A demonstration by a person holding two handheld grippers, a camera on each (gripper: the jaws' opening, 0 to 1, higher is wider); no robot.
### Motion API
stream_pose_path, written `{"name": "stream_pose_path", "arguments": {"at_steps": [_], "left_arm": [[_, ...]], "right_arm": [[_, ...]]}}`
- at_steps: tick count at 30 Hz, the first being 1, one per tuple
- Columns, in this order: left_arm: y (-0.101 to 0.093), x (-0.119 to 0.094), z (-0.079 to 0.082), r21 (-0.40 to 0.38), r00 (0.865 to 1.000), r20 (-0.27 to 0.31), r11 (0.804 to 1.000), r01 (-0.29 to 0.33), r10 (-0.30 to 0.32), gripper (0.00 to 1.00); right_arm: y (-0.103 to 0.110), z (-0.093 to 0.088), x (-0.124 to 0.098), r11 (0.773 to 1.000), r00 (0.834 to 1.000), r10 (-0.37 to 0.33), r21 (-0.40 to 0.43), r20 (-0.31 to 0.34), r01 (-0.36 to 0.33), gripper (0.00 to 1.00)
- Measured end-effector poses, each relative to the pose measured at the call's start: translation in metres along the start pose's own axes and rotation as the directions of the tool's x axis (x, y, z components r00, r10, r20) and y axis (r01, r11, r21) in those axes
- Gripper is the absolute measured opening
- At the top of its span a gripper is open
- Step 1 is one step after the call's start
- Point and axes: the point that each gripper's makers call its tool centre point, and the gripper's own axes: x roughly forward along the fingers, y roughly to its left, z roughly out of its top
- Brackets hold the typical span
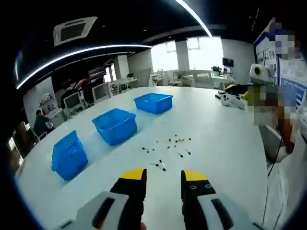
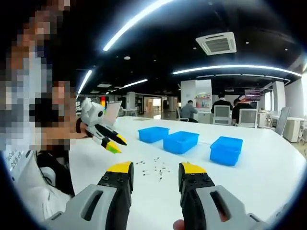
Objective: Pick up the resistors one by one and place each resistor into its matching bin, sorting the parts by color and model until every resistor is separated into the correct bin for its type
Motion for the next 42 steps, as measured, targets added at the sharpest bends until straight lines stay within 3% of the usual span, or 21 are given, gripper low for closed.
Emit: {"name": "stream_pose_path", "arguments": {"at_steps": [3,8,15,18,21,24,29,31,37,40,42], "left_arm": [[0.004,0.014,0.006,-0.018,0.999,-0.039,0.999,0.027,-0.027,0.27],[0.005,0.031,0.012,-0.179,0.987,-0.134,0.981,0.069,-0.094,0.18],[0.007,0.054,0.005,-0.172,0.959,-0.245,0.980,0.099,-0.140,0.16],[0.014,0.061,-0.004,-0.153,0.947,-0.294,0.985,0.084,-0.127,0.16],[0.011,0.065,-0.006,-0.150,0.939,-0.313,0.984,0.096,-0.140,0.16],[0.011,0.067,-0.012,-0.069,0.926,-0.360,0.994,0.090,-0.109,0.16],[0.013,0.069,-0.009,-0.109,0.924,-0.356,0.988,0.108,-0.140,0.13],[0.011,0.069,-0.009,-0.124,0.921,-0.353,0.984,0.129,-0.165,0.05],[0.012,0.069,-0.007,-0.169,0.919,-0.350,0.977,0.129,-0.181,0.05],[0.015,0.067,-0.006,-0.150,0.925,-0.347,0.983,0.108,-0.155,0.04],[0.016,0.064,0.004,-0.175,0.939,-0.303,0.978,0.113,-0.162,0.04]], "right_arm": [[-0.002,0.000,-0.001,1.000,1.000,-0.004,0.001,0.002,0.004,0.40],[-0.003,0.001,-0.002,1.000,1.000,-0.003,0.001,0.004,0.003,0.40],[-0.005,0.004,-0.004,1.000,1.000,-0.008,0.001,0.010,0.008,0.40],[-0.006,0.006,-0.005,1.000,1.000,-0.009,-0.001,0.012,0.009,0.40],[-0.008,0.007,-0.005,1.000,1.000,-0.008,0.001,0.015,0.008,0.40],[-0.011,0.006,-0.005,1.000,1.000,-0.013,0.005,0.013,0.013,0.40],[-0.012,0.004,-0.004,1.000,1.000,-0.011,0.009,0.007,0.011,0.40],[-0.012,0.004,-0.003,1.000,1.000,-0.012,0.012,0.006,0.012,0.39],[-0.010,0.006,-0.003,1.000,1.000,-0.011,0.006,0.008,0.011,0.39],[-0.009,0.006,-0.003,1.000,1.000,-0.011,0.004,0.009,0.011,0.39],[-0.008,0.006,-0.003,1.000,1.000,-0.009,0.003,0.009,0.009,0.39]]}}
